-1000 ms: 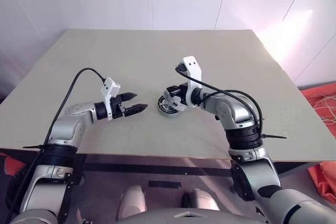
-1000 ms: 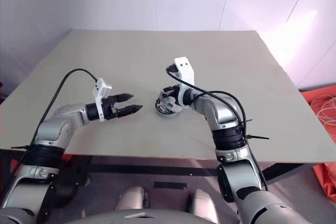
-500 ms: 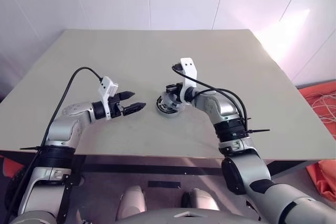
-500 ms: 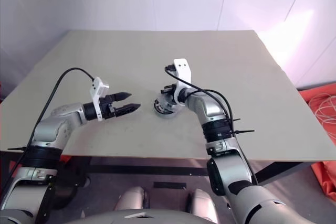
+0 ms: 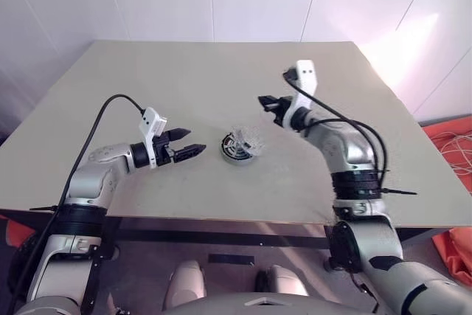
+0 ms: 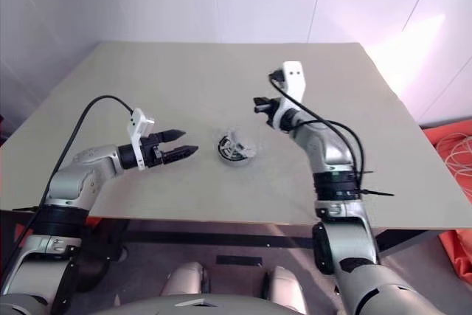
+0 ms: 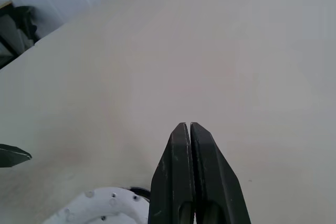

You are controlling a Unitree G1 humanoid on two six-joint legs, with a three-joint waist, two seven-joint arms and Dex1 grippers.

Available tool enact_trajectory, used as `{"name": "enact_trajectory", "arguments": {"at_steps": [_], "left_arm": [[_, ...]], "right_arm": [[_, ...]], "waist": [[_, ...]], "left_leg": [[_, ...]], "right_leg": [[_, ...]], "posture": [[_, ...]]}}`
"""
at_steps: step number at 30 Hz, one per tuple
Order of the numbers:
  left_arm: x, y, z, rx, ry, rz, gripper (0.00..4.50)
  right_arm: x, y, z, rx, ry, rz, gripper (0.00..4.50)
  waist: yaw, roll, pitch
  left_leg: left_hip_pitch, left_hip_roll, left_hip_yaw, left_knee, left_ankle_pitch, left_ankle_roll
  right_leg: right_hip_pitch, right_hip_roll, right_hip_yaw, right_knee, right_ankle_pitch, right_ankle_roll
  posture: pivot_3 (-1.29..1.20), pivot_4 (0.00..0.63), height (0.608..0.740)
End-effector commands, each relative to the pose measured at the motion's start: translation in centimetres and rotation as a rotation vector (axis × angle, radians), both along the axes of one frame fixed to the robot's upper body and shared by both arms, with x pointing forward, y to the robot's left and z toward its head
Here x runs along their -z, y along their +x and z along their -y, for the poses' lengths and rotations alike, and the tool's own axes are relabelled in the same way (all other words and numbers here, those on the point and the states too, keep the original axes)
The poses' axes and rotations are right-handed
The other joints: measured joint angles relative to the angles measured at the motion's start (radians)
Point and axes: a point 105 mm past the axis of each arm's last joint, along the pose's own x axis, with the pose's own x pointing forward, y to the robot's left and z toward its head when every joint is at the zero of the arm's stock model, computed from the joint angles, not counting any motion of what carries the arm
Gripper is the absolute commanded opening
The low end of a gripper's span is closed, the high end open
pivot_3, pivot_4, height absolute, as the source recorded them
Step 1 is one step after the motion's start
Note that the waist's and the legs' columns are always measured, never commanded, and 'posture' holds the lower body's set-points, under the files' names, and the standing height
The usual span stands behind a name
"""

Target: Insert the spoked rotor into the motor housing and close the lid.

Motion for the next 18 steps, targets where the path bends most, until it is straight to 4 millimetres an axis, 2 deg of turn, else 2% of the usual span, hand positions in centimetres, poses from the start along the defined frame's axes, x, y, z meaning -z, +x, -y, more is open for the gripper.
{"name": "enact_trajectory", "arguments": {"at_steps": [1, 5, 6, 9, 13, 18], "left_arm": [[-1.2, 0.4, 0.0, 0.010, -0.003, 0.049, 4.50], [-1.2, 0.6, 0.1, 0.015, -0.002, 0.047, 4.50], [-1.1, 0.6, 0.2, 0.016, -0.002, 0.047, 4.50], [-1.0, 0.7, 0.2, 0.017, 0.000, 0.044, 4.50], [-0.9, 0.7, 0.0, 0.014, 0.002, 0.041, 4.50], [-0.9, 0.7, -0.3, 0.000, 0.007, 0.041, 4.50]], "right_arm": [[-0.7, -1.7, 1.3, -0.060, -0.031, 0.013, 0.04], [0.6, -4.2, 1.7, -0.168, -0.081, -0.053, 0.04], [0.8, -4.6, 1.7, -0.185, -0.085, -0.065, 0.04], [1.6, -5.7, 1.6, -0.254, -0.086, -0.083, 0.04], [1.5, -5.9, 1.1, -0.319, -0.052, -0.067, 0.04], [2.1, -5.4, -1.2, -0.369, -0.034, -0.082, 0.04]], "waist": [[0.000, 0.000, 0.000], [-0.002, 0.000, 0.000], [-0.003, 0.000, 0.000], [-0.002, 0.000, 0.000], [0.000, 0.000, 0.000], [-0.003, 0.000, 0.000]], "left_leg": [[0.000, 0.000, 0.000, 0.000, 0.000, 0.000], [0.000, 0.000, 0.000, 0.000, 0.000, 0.000], [0.000, 0.000, 0.000, 0.000, 0.000, 0.000], [0.000, 0.001, 0.000, 0.000, 0.000, 0.000], [0.001, 0.000, 0.000, 0.001, 0.000, 0.000], [0.000, 0.001, 0.000, 0.001, 0.000, 0.000]], "right_leg": [[0.000, 0.000, 0.000, 0.000, 0.000, 0.000], [0.000, 0.000, 0.000, 0.000, -0.001, 0.002], [0.000, 0.000, 0.000, 0.000, -0.004, 0.007], [0.000, 0.000, 0.000, 0.000, -0.004, 0.007], [0.001, 0.000, 0.000, 0.000, -0.004, 0.007], [0.001, 0.000, 0.000, 0.000, -0.004, 0.006]], "posture": [[0.00, 0.000, 0.740], [0.00, 0.000, 0.740], [0.00, 0.000, 0.740], [0.00, 0.000, 0.740], [0.00, 0.000, 0.740], [0.00, 0.000, 0.740]]}}
